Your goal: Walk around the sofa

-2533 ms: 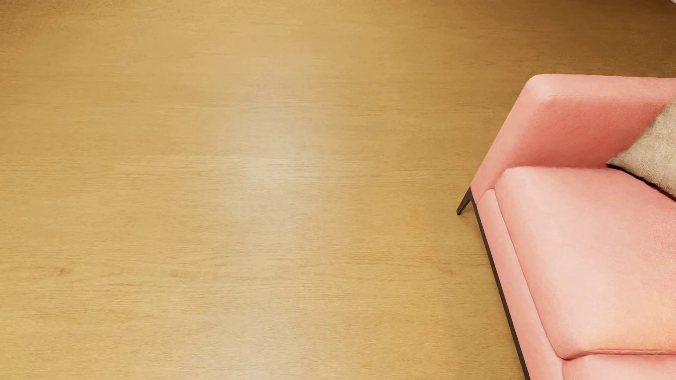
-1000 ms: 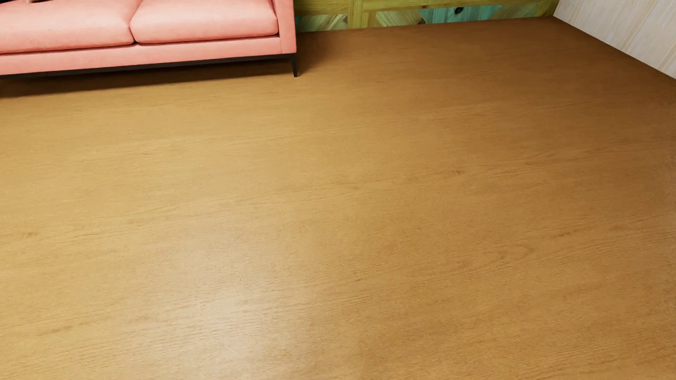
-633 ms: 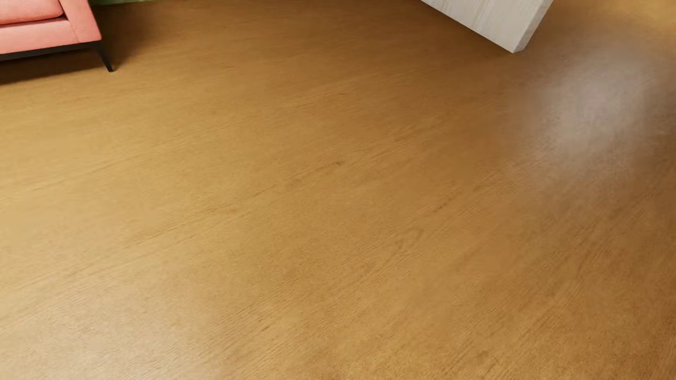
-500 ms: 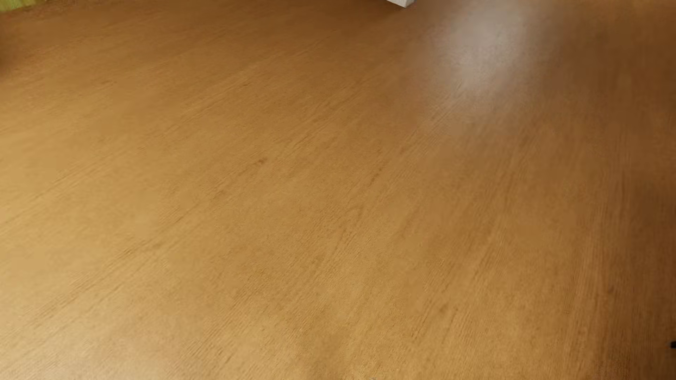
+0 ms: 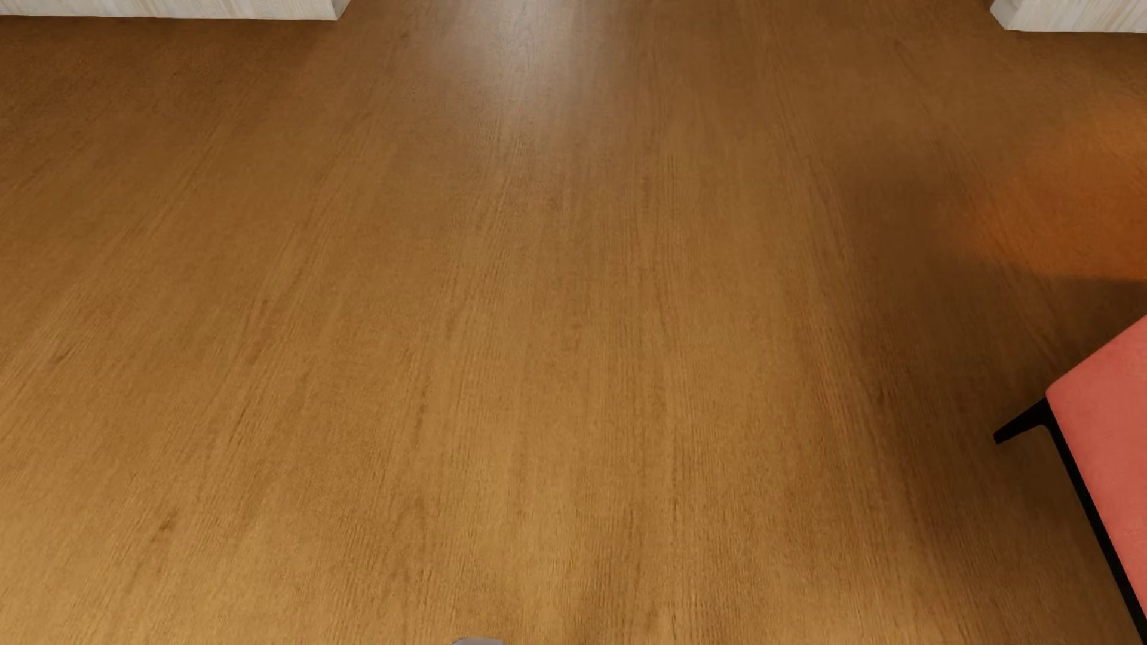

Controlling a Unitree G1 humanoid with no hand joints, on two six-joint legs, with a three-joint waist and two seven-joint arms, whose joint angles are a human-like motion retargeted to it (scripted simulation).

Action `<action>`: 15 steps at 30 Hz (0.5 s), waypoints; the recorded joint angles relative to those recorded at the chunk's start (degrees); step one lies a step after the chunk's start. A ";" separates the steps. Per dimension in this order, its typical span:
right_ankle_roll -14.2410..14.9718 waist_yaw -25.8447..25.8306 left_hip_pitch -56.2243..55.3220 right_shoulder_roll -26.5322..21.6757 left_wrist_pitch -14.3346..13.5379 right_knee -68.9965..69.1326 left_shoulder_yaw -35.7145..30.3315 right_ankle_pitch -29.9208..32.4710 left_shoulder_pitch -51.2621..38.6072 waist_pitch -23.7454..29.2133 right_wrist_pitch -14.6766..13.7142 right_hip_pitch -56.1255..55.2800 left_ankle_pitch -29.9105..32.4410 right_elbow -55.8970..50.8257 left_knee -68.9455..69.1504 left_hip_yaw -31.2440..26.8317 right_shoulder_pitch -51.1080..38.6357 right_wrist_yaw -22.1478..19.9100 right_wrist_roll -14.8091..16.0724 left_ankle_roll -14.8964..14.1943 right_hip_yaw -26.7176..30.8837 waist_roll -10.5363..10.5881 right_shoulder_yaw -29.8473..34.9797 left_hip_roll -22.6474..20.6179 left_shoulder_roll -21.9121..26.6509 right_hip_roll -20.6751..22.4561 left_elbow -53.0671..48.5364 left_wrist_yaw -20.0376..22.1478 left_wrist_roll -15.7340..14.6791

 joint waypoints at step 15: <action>0.00 -5.29 10.51 0.33 0.00 47.06 1.02 16.65 -0.82 -1.37 0.00 -7.25 2.56 -3.69 -33.35 0.00 -0.12 0.00 0.00 0.00 0.00 0.25 -9.37 -9.52 -4.14 -9.79 -5.12 0.00 0.00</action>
